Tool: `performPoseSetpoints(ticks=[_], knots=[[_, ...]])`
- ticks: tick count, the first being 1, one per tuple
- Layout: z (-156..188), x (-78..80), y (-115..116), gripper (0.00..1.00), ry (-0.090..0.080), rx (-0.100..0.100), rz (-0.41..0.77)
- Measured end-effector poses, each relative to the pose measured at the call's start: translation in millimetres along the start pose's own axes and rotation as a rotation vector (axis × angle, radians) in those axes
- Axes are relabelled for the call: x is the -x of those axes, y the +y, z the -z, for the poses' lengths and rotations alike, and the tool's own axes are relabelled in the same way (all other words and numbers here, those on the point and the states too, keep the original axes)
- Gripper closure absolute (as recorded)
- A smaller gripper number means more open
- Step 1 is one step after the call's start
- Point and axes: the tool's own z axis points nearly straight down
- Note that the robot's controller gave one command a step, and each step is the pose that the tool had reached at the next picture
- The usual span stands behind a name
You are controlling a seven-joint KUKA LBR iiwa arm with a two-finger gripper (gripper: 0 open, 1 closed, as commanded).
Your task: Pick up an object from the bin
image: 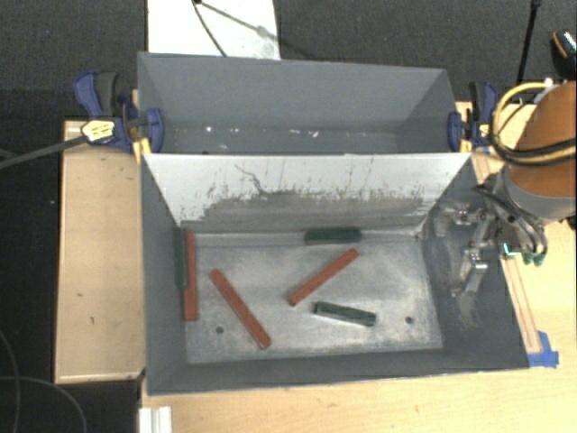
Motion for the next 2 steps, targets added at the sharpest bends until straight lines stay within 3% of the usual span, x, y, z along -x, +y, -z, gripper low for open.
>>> performPoseSetpoints(ticks=[1,2], knots=[[-81,29.3,55,0.00,-0.001,0.003,-0.148],[-133,33.7,116,0.00,-0.006,0.001,0.177]])
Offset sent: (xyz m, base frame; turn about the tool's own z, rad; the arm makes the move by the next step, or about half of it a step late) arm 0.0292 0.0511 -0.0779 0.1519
